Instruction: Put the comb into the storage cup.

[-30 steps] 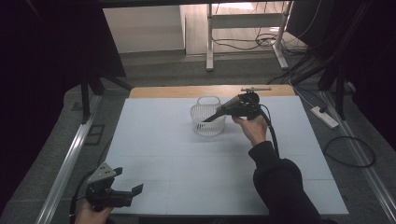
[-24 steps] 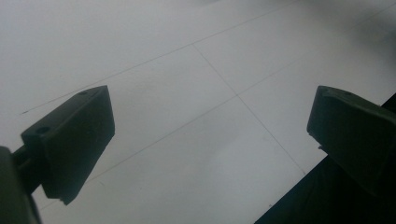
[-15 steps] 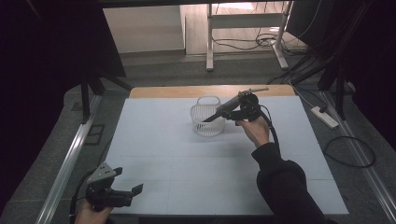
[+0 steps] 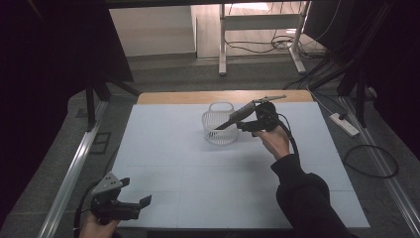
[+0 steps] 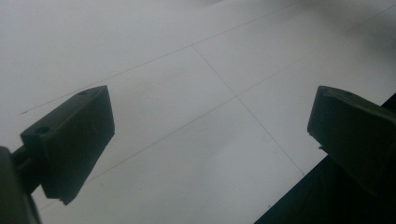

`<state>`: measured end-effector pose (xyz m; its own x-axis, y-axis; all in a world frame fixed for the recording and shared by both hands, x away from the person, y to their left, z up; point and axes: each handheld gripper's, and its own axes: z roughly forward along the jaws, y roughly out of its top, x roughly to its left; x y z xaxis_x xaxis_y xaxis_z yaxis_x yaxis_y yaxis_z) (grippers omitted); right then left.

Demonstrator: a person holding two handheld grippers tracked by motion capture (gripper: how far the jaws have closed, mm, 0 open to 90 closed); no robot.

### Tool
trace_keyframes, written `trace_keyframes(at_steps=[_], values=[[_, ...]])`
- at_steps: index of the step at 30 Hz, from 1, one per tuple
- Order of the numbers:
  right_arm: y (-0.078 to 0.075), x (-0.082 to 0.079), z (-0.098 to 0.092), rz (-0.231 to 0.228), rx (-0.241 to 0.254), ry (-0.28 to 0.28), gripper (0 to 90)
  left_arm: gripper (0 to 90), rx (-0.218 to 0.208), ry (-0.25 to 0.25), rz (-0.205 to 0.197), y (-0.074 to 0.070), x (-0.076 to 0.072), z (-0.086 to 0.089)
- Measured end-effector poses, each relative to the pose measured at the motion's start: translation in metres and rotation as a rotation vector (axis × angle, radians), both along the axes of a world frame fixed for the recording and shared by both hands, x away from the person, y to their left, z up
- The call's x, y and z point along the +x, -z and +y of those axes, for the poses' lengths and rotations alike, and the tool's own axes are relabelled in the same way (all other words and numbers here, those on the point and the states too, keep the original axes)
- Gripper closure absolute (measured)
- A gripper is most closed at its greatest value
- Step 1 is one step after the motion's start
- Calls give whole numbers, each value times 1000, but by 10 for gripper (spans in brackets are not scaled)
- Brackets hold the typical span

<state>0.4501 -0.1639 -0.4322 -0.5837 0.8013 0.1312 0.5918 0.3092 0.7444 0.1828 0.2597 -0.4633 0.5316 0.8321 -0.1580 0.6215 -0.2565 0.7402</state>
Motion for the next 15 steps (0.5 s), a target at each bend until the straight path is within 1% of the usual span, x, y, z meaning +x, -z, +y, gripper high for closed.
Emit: trace_keyframes(at_steps=[8,15], values=[[1,-9,-3,0,-3,-21,47,15,-6,2,-2,0,0,0],[-2,-16,-7,-19,10,-41,41,15,-6,4,-3,0,0,1]])
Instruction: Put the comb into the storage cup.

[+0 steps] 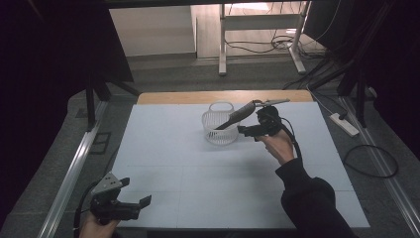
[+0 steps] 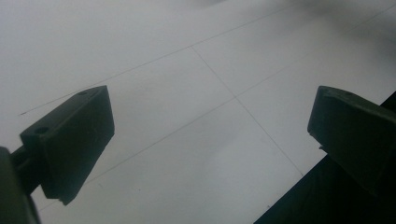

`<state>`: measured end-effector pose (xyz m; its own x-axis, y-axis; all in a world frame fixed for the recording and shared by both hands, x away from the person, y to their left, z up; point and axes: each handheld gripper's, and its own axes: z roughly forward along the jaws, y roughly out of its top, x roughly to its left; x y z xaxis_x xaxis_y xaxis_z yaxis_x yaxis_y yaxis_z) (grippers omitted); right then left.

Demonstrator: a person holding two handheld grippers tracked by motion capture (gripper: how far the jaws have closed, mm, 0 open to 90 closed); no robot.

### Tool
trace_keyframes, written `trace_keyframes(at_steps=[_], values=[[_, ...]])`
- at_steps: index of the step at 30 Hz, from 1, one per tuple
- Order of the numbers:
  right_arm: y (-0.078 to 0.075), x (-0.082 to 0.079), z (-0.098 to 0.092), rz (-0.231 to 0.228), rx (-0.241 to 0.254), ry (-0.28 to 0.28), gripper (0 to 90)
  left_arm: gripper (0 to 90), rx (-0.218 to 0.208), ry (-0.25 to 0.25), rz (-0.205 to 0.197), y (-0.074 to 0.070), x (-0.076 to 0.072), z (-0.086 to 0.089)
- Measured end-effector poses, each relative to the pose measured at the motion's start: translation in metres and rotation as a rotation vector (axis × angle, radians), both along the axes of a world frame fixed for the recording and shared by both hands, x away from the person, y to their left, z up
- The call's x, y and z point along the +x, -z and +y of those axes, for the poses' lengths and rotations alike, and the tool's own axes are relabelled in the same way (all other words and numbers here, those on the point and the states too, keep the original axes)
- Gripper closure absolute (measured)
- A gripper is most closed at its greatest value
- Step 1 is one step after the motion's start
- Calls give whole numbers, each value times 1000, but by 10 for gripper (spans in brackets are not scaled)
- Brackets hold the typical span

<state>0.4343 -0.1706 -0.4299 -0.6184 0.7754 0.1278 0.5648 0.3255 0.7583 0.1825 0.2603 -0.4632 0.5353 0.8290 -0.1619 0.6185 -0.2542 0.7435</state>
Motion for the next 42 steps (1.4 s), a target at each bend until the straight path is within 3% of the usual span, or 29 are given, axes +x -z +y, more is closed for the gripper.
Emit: trace_keyframes(at_steps=[12,26,42], values=[[-6,-13,-7,-38,10,-15,27,12,-4,1,-2,0,0,0],[-5,-29,-11,-30,6,-46,0,12,-5,4,-4,0,0,0],[1,-44,-13,-47,-50,-82,0,11,-7,7,-9,0,-1,1]])
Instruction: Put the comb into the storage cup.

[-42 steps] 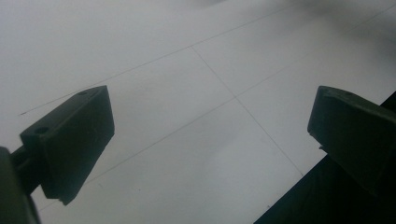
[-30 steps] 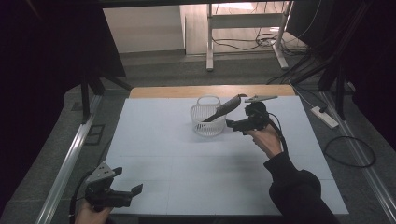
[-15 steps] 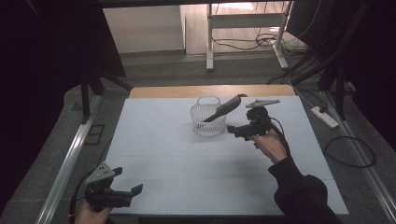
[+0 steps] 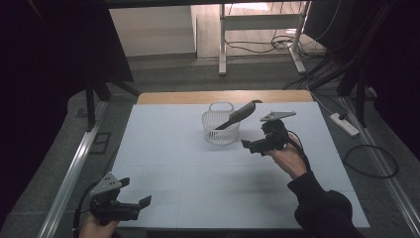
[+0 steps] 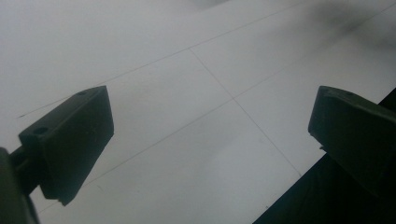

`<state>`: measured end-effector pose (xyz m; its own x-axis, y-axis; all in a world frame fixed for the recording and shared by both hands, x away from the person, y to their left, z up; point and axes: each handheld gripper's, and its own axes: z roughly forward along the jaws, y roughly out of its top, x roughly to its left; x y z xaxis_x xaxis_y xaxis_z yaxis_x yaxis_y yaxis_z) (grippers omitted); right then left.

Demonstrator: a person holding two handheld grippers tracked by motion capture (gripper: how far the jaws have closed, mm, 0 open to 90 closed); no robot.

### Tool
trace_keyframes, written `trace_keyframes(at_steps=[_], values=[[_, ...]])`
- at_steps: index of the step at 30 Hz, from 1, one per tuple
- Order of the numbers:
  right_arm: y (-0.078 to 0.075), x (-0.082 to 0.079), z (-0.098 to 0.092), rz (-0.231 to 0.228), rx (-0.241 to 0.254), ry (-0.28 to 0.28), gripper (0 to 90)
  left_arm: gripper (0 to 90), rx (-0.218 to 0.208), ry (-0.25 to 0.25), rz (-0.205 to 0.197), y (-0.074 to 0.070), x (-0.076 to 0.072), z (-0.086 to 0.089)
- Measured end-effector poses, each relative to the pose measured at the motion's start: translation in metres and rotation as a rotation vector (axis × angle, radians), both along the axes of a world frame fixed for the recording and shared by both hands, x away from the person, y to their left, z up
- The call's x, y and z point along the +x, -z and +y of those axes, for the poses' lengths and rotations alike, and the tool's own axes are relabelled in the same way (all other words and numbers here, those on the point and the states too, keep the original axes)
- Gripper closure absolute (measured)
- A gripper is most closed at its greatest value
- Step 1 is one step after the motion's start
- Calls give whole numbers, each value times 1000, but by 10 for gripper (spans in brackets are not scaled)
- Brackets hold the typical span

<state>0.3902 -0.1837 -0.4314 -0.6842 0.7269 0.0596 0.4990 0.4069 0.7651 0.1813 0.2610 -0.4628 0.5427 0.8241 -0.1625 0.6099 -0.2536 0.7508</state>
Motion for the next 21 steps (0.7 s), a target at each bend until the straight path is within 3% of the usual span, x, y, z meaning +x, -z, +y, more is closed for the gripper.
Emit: trace_keyframes(at_steps=[7,21], values=[[1,-9,-1,3,-26,-26,0,10,-4,-1,-3,0,-1,0],[-1,-25,-14,24,10,-36,0,9,-6,-4,-4,0,-1,0]])
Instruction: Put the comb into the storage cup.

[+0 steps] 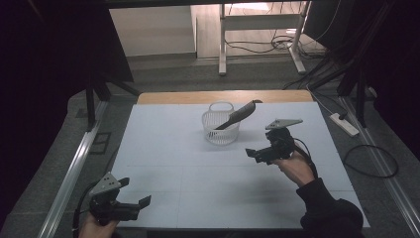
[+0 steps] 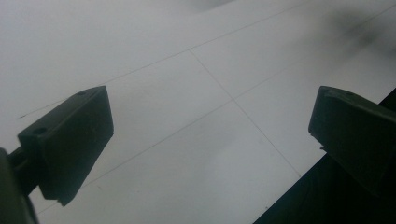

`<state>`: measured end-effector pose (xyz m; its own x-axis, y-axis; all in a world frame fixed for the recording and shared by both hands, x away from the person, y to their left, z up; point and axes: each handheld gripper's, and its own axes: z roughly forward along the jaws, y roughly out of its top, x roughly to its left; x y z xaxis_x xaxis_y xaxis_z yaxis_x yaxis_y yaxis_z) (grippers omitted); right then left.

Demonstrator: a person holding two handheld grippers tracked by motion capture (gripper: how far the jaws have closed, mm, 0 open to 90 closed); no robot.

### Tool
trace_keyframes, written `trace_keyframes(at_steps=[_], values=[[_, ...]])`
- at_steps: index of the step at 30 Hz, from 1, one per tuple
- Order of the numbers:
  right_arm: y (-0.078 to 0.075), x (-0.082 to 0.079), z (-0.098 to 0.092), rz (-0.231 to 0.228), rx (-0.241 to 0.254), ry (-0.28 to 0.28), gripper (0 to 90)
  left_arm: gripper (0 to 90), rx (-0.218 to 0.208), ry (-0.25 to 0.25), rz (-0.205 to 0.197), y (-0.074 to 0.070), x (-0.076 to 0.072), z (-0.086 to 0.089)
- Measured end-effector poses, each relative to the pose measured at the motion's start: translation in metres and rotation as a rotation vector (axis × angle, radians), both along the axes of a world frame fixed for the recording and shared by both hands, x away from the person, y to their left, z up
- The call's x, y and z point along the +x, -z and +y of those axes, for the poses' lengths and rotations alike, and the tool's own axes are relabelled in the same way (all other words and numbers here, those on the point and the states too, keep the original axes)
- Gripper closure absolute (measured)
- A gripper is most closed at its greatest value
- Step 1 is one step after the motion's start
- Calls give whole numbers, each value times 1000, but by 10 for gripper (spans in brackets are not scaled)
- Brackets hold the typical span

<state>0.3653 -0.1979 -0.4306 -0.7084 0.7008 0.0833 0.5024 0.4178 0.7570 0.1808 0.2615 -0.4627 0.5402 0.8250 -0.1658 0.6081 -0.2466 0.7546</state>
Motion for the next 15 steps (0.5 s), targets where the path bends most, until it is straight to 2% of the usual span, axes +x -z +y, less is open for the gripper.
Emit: trace_keyframes(at_steps=[9,15], values=[[-1,-12,-8,-20,-1,10,1,9,-1,0,-2,0,0,0],[1,-22,-15,-18,-11,14,0,8,-2,0,-4,0,0,1]])
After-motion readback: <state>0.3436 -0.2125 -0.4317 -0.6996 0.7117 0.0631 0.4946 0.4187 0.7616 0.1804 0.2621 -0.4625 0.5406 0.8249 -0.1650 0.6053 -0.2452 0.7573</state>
